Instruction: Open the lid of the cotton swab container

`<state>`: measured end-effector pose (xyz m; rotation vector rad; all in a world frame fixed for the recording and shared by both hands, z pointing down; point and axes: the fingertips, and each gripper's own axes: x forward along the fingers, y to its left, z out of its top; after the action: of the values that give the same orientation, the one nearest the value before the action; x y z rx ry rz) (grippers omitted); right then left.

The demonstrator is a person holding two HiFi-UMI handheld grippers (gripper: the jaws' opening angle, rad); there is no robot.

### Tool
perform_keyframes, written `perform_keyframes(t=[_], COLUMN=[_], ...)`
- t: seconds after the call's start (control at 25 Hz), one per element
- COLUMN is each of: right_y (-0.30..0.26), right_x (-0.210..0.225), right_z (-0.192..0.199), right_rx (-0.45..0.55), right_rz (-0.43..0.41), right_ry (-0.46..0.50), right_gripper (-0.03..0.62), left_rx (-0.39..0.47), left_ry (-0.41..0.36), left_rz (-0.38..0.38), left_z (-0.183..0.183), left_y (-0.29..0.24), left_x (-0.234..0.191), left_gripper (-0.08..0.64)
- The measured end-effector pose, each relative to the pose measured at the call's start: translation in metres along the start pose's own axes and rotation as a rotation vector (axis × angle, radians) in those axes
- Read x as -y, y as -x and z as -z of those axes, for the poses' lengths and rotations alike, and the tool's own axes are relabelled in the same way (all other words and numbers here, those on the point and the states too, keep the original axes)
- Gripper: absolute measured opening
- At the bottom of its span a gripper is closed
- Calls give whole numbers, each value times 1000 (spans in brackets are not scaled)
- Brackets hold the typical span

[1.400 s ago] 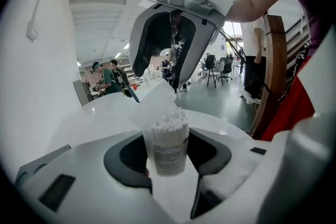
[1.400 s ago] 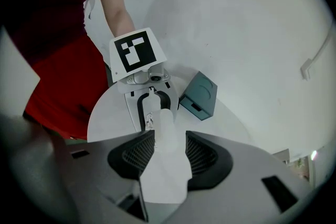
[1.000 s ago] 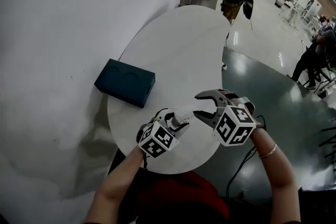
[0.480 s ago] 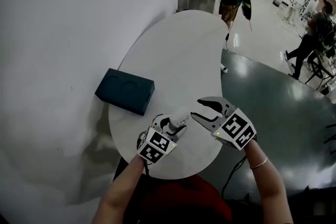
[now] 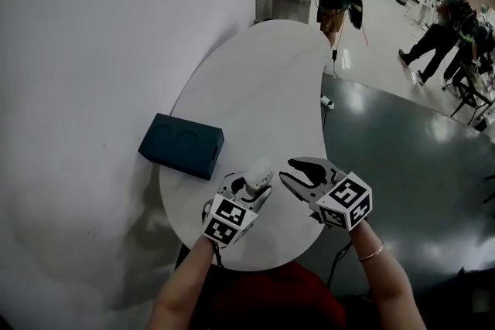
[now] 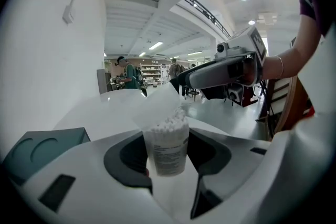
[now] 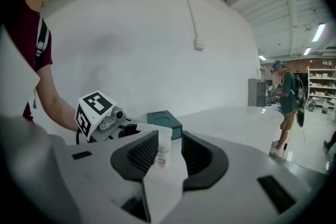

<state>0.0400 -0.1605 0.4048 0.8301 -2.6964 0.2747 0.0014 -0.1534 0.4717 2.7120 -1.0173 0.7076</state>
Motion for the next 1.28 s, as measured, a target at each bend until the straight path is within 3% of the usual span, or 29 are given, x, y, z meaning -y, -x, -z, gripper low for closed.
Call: perform_keyframes(t=[0.44,1.28], right_y=[12,1], right_x=[18,5], right_z=[10,46], right_rx=[117,83], right_rz=[75,136], right_ry=[-201,-228], right_gripper=[81,20], left_rx=[-7,27], left_ry=[22,90], left_rz=[-21,-88], left_z=[-1,-2], left_y=[-7,-6], left_x=[-2,-8], left_gripper=[216,216])
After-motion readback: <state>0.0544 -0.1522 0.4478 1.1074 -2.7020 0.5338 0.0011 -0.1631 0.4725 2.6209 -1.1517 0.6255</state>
